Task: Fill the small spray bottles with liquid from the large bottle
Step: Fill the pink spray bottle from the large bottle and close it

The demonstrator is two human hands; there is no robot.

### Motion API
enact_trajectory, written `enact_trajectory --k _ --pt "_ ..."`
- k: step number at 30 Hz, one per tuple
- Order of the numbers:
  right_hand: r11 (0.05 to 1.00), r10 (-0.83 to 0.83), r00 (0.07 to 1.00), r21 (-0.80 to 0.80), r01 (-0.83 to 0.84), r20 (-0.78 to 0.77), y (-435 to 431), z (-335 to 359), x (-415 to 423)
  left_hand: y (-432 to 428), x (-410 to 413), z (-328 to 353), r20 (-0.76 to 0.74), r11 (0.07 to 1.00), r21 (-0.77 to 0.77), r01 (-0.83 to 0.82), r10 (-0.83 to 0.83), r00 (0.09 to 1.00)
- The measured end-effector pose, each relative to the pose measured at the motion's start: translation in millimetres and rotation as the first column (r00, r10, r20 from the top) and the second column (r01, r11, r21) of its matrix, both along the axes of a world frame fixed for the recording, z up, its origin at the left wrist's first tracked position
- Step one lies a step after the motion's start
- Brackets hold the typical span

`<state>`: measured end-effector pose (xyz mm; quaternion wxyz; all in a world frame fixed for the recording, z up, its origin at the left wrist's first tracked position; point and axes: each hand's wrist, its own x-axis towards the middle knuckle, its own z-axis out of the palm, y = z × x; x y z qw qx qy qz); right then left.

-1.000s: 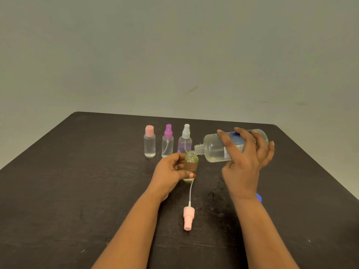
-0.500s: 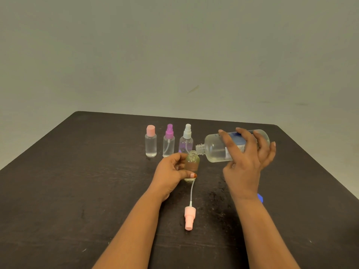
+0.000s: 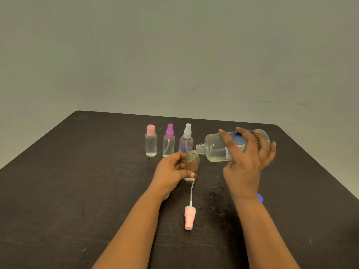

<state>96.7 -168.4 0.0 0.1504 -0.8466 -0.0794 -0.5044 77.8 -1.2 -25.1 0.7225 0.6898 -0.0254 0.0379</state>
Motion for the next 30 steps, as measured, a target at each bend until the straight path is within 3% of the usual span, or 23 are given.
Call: enact_trajectory --k 7,12,16,21,30 --pt "1.000 0.020 0.996 0.022 -0.018 -0.085 -1.5 -3.5 1.4 0.0 0.1 -0.6 0.002 1.000 -0.012 -0.001 0.001 1.000" --pt "0.989 0.069 0.982 0.145 -0.044 -0.177 0.9 -8.0 2.7 0.0 0.0 -1.6 0.000 1.000 -0.009 -0.006 0.006 1.000" --pt "0.923 0.207 0.932 0.376 -0.085 -0.298 -2.2 -8.4 1.7 0.0 -1.0 -0.3 -0.009 1.000 -0.018 -0.007 0.007 1.000" --pt "0.768 0.338 0.910 0.629 -0.119 -0.240 -5.5 -11.1 -1.1 0.3 -2.4 -1.8 -0.019 0.999 -0.027 -0.025 0.025 1.000" --pt "0.765 0.250 0.931 0.644 -0.021 -0.266 -7.2 -17.5 -10.5 -0.9 -6.0 -1.3 -0.033 0.999 0.006 -0.046 0.046 0.998"
